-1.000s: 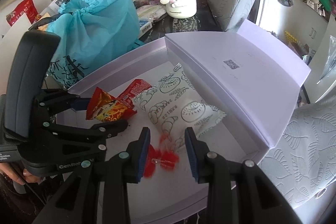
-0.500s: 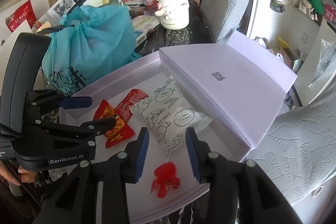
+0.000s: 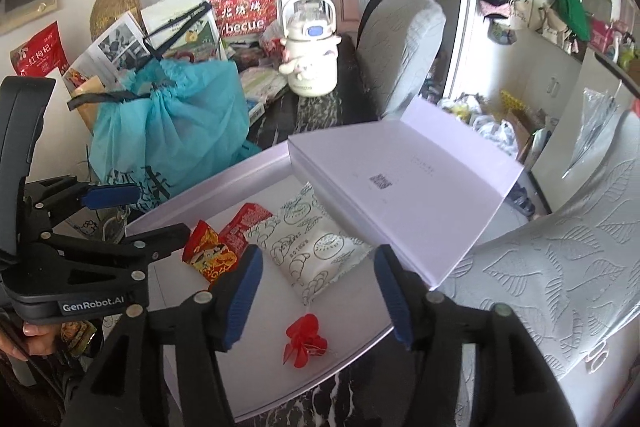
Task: Organize objects
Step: 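Withdraw both grippers from the box back toward the remaining snacks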
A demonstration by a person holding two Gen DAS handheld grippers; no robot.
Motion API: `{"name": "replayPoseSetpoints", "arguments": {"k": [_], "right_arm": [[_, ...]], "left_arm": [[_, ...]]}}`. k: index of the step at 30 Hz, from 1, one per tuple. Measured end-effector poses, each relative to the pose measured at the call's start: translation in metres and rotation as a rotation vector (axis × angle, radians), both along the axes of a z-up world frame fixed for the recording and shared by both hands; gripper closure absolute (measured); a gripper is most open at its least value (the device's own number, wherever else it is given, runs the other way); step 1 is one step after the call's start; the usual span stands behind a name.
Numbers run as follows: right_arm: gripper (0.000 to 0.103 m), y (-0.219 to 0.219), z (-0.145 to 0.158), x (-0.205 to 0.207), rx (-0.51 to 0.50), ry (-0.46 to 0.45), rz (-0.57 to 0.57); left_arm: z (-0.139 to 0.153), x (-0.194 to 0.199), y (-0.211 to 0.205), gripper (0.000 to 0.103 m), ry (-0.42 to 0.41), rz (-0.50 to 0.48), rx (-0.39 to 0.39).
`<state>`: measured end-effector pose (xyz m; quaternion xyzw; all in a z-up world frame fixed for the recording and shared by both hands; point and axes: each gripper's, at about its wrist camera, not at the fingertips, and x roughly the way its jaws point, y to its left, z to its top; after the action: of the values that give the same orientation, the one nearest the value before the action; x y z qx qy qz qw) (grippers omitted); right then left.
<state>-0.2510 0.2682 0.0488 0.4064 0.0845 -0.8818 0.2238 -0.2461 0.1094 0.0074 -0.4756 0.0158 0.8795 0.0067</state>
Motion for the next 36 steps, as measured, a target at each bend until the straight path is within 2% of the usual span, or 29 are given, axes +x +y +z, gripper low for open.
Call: {"name": "replayPoseSetpoints", "arguments": {"k": [7,16,20,29,36], "right_arm": [[0.041,0.003,0.016,0.01,-0.001,0.044,-0.006],[0.041,-0.007,0.025,0.023,-0.005,0.069,0.049],[0.041,-0.016,0.027,0.029,-0.013,0.066,0.09],[0.041,-0.037,0.03,0.045,-0.014,0.069,0.167],[0.039,-0.053,0.032,0.058,-0.019,0.074,0.239]], "left_arm": [[0.019,0.013,-0.007,0.03,0.042,0.027,0.0],[0.025,0.029,-0.021,0.03,0.052,0.098,-0.027],[0.03,0.041,-0.027,0.03,0.07,0.126,-0.031],[0.049,0.072,-0.04,0.028,0.137,0.205,-0.097],[0.047,0.088,-0.057,0.026,0.121,0.262,-0.089]]}}
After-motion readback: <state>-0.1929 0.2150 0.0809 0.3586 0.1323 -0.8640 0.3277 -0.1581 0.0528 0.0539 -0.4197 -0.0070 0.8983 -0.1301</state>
